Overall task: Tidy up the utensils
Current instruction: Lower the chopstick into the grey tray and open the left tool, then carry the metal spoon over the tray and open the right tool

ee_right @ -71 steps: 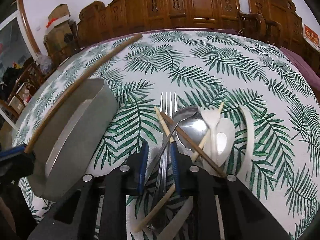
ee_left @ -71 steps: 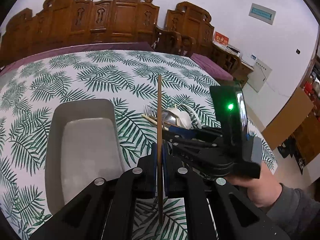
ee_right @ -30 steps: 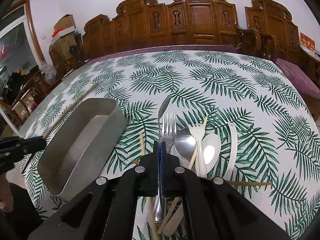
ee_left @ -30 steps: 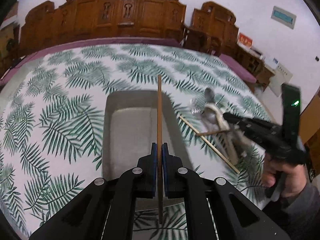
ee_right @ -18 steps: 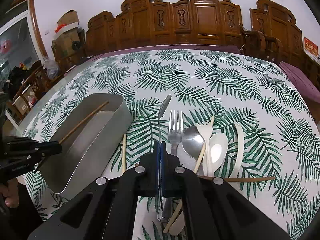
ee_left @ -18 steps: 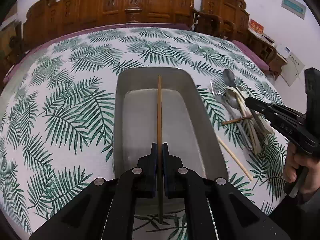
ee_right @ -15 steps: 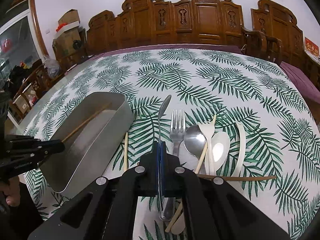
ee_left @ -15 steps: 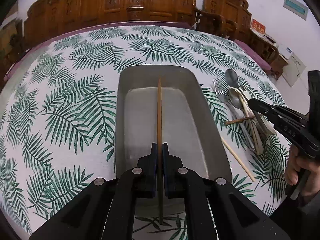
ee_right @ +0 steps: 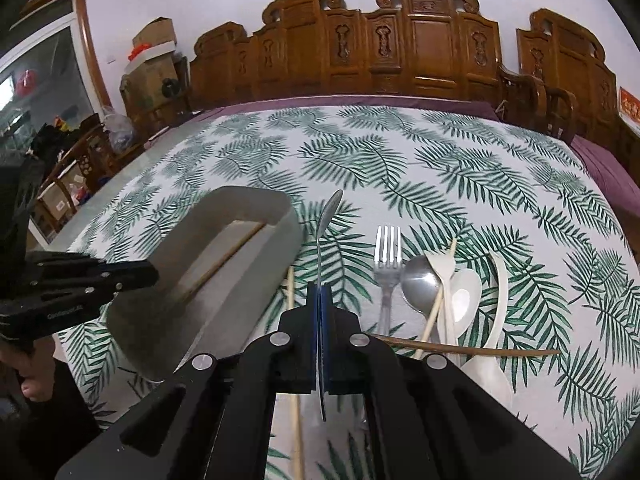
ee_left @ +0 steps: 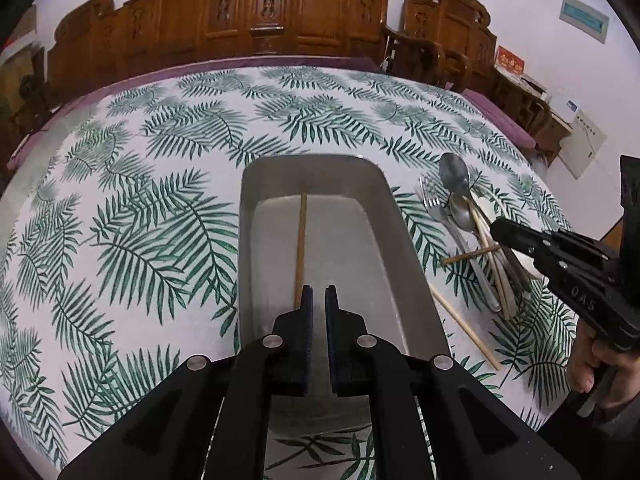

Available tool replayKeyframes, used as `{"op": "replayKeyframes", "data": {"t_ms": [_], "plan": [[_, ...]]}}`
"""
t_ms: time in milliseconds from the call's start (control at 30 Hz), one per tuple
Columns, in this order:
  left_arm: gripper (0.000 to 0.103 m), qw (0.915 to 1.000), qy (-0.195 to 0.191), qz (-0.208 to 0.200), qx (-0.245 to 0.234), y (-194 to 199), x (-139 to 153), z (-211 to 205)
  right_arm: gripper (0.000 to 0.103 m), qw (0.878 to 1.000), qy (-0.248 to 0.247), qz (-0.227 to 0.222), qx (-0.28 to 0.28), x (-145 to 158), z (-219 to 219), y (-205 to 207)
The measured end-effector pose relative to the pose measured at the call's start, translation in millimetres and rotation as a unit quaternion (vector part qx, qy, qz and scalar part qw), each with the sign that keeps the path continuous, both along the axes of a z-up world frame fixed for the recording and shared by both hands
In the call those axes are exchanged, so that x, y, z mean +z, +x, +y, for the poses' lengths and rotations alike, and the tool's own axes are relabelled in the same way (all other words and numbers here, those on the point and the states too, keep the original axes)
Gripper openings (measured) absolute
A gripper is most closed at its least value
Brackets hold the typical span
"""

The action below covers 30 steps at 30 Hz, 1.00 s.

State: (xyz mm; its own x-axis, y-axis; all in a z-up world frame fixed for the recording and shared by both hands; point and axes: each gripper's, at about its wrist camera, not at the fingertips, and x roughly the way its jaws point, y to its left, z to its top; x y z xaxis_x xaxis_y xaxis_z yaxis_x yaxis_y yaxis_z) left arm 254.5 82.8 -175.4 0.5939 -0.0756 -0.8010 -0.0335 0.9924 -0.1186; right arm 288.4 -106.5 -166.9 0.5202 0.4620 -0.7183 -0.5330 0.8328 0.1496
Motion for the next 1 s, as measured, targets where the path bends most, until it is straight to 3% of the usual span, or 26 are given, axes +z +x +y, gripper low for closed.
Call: {"op": "replayKeyframes", "data": {"t_ms": [467,800,1000], "plan": [[0.005,0.9987,-0.002,-0.049,0.015,-16,35,27,0.002,0.999,0.02,0.006,0.035,24,58,-13],[0.005,0.9979,0.0,-0.059,0.028,-24,41,48,0.002,0.997,-0.029,0.04,0.063,-17,126,-7],[0.005,0.9978,0.0,-0.056,0.036,-26,39,55,0.002,0.995,-0.054,0.055,0.066,-34,138,-4]]}}
